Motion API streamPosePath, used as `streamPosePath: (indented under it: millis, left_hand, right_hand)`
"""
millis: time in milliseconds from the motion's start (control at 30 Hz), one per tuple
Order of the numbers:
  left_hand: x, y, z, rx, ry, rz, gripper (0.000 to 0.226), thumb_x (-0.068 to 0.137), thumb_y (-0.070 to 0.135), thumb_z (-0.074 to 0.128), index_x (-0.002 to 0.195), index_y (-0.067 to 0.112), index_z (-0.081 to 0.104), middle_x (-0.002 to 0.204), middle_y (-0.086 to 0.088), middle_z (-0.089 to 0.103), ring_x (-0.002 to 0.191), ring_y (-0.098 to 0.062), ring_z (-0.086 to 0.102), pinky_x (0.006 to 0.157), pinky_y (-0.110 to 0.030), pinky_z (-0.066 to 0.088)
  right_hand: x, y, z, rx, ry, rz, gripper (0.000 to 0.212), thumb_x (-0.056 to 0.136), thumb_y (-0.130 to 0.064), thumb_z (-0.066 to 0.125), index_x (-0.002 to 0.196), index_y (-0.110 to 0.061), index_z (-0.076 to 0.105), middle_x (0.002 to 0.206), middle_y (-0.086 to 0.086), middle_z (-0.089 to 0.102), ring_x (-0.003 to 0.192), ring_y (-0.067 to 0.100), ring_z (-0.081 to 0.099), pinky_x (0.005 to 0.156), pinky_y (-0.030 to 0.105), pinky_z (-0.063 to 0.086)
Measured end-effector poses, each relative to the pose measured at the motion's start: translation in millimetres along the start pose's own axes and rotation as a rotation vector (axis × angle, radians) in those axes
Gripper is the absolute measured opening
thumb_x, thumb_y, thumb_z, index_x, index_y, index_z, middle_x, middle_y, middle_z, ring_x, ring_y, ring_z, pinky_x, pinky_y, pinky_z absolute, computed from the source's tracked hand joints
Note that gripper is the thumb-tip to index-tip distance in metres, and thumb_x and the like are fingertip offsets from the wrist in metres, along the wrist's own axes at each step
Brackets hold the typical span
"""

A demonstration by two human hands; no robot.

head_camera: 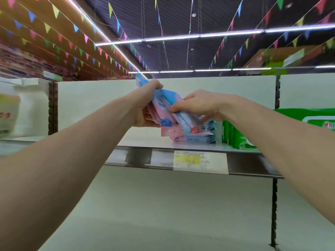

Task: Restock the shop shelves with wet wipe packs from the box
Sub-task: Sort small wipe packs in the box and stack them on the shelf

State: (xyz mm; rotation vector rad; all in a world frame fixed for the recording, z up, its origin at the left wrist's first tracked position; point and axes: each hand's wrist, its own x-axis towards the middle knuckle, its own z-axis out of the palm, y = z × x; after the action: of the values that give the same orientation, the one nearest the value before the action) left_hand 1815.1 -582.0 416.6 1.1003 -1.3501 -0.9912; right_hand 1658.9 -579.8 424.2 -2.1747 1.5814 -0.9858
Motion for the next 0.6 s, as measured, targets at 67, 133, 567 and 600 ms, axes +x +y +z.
streamPosePath:
  millis: [67, 133, 567, 600]
  left_hand:
    - [10, -4, 0, 0.02, -0.013, -0.008, 0.039, 0.086, 0.049, 0.061, 0.096, 0.012, 0.062, 0.067, -0.008, 0.073, 0.059, -0.021, 0.071, 0.058, -0.034, 0.057]
    - [21, -9, 0, 0.034, 0.006, -0.001, 0.032, 0.085, 0.04, 0.065, 0.098, 0.01, 0.06, 0.07, -0.008, 0.072, 0.058, -0.02, 0.07, 0.055, -0.033, 0.056]
    - [62, 4, -22, -0.114, 0.038, 0.015, 0.013, 0.09, 0.021, 0.059, 0.091, 0.01, 0.052, 0.061, -0.007, 0.068, 0.043, -0.017, 0.065, 0.043, -0.032, 0.056]
    - [64, 6, -23, -0.122, 0.028, 0.006, 0.014, 0.091, 0.023, 0.059, 0.09, 0.01, 0.052, 0.056, -0.006, 0.068, 0.043, -0.017, 0.066, 0.044, -0.033, 0.057]
  right_hand:
    - [4, 5, 1, -0.012, -0.059, -0.019, 0.041, 0.081, -0.046, 0.067, 0.109, -0.016, 0.067, 0.101, 0.002, 0.071, 0.093, 0.015, 0.067, 0.08, 0.033, 0.055]
    - [9, 8, 2, -0.015, -0.106, -0.027, 0.039, 0.082, -0.046, 0.066, 0.109, -0.018, 0.068, 0.104, 0.001, 0.071, 0.099, 0.017, 0.067, 0.088, 0.036, 0.054]
    - [35, -11, -5, -0.609, -0.01, -0.215, 0.067, 0.08, -0.038, 0.067, 0.141, -0.03, 0.039, 0.12, -0.01, 0.052, 0.098, 0.016, 0.056, 0.082, 0.033, 0.048]
    - [38, -13, -7, -0.62, -0.004, -0.233, 0.056, 0.083, -0.033, 0.063, 0.136, -0.03, 0.045, 0.116, -0.007, 0.056, 0.095, 0.016, 0.058, 0.078, 0.033, 0.05]
